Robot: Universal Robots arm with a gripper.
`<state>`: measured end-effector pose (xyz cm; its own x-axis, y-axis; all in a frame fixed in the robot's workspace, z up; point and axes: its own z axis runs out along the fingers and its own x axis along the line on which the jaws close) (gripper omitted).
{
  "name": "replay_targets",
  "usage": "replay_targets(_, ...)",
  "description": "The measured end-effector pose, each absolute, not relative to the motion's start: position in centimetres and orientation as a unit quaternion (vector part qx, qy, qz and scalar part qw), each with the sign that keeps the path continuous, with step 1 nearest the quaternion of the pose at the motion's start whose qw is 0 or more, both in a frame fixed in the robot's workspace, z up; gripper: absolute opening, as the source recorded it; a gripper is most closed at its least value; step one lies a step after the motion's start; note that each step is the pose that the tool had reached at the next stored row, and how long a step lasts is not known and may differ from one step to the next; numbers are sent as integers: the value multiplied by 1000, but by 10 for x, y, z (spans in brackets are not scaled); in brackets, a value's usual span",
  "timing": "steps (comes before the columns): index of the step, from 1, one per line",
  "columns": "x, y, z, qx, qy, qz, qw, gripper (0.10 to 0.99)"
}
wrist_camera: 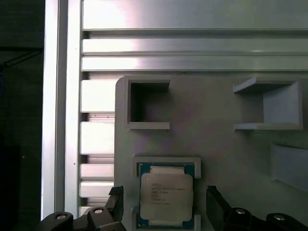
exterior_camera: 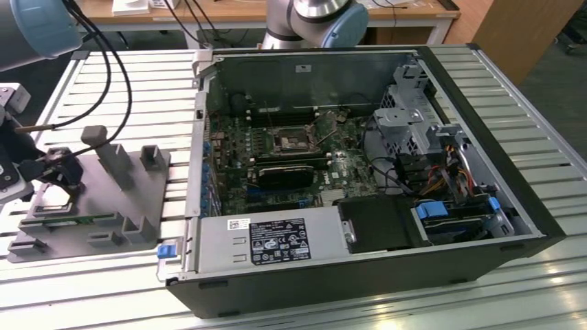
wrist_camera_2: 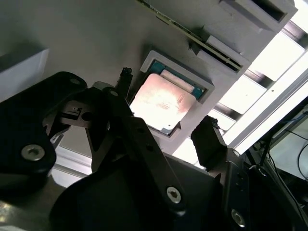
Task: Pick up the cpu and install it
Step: 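Pick up the cpu and move it towards the insertion slot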
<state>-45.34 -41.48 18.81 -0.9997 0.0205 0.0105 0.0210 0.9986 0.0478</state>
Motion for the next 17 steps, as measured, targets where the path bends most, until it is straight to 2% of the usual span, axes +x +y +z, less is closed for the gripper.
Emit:
replay_targets(3,-453,-415,187,-11,-1000,-24,5,761)
replay_targets(4,-453,-415,187,-11,-1000,-24,5,694)
replay_targets(16,-452,-415,184,-11,-1000,-24,5,682)
replay_targets(17,-452,-415,184,-11,-1000,-24,5,612)
